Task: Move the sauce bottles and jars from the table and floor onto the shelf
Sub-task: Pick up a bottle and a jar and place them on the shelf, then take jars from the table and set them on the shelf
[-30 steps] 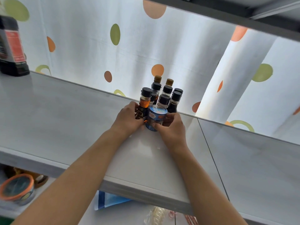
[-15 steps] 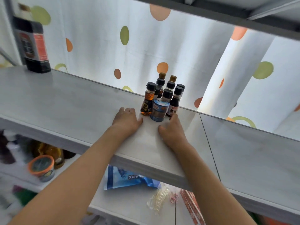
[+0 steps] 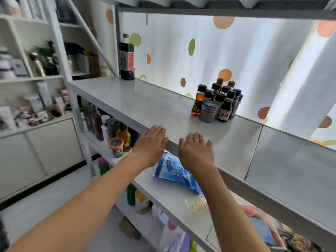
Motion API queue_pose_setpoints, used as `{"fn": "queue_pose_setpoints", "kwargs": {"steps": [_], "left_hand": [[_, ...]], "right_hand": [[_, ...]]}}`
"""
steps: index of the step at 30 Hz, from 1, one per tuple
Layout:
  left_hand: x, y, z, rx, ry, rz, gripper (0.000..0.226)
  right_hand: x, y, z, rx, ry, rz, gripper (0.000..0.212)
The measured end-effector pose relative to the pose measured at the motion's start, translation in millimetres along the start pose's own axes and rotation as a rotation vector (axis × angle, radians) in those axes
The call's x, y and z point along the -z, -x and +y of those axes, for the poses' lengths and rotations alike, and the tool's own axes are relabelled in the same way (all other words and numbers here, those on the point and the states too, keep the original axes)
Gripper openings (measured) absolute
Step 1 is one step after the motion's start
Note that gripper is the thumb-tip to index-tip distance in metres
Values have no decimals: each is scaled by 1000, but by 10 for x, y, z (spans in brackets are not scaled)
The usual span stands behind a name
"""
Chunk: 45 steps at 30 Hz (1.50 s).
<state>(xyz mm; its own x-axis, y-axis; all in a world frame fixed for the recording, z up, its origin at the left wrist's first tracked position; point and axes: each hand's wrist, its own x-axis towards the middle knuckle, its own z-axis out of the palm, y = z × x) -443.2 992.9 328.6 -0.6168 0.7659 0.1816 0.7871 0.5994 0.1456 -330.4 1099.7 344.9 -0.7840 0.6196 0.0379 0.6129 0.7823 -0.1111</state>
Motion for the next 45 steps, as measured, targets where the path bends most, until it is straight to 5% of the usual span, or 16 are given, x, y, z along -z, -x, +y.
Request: {"fn": "queue_pose_setpoints", "kwargs": {"steps": [8, 16, 30, 37, 45], "left_hand": [[250, 1085, -511, 145, 91, -121, 59], [585, 2637, -1375, 358, 40, 45, 59], [809, 6872, -2921, 1027, 26, 352, 56], [585, 8733, -3097, 1315, 71, 457, 55], [103, 9742, -3103, 1594, 225, 504, 51]], "right_hand": [[-419, 575, -492, 105, -135, 309, 59], [-725, 1547, -1894, 568, -196, 159, 59], [-1446, 4496, -5123, 1272, -364, -82, 56], [-1931, 5972, -5992, 1516, -413, -293, 55], [-2523, 6726, -6509, 1606, -282, -576, 55]]}}
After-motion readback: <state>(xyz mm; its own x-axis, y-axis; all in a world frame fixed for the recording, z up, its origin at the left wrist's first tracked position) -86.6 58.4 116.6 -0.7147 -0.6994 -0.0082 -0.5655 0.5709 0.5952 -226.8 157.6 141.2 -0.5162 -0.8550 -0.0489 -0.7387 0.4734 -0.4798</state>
